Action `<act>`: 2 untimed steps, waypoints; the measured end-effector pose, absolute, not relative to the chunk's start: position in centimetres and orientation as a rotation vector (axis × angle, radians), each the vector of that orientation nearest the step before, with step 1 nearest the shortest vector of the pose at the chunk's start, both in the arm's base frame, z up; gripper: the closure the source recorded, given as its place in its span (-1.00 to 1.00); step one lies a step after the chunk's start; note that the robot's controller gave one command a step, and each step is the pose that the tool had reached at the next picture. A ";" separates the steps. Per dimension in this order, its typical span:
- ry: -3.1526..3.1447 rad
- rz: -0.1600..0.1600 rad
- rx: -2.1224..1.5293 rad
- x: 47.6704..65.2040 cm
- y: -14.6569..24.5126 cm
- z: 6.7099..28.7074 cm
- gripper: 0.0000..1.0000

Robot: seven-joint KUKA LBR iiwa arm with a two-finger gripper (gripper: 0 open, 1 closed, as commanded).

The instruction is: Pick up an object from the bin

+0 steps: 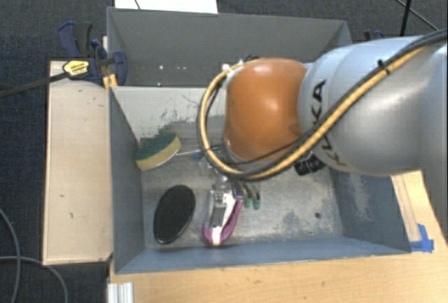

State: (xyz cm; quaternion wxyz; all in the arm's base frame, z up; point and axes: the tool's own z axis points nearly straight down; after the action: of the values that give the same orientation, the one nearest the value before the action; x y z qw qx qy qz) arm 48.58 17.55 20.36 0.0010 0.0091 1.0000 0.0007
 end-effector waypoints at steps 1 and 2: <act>3.147 0.002 -0.048 50.0 24.8 9.5 -1.00; 3.138 0.006 -0.036 50.4 24.7 10.0 1.00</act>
Offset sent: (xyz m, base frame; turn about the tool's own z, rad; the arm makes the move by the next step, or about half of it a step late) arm 0.0167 0.0701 -0.1050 -0.0434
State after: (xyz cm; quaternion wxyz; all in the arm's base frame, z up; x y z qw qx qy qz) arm 50.37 24.72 10.02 0.0017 -0.0116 0.9999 0.0020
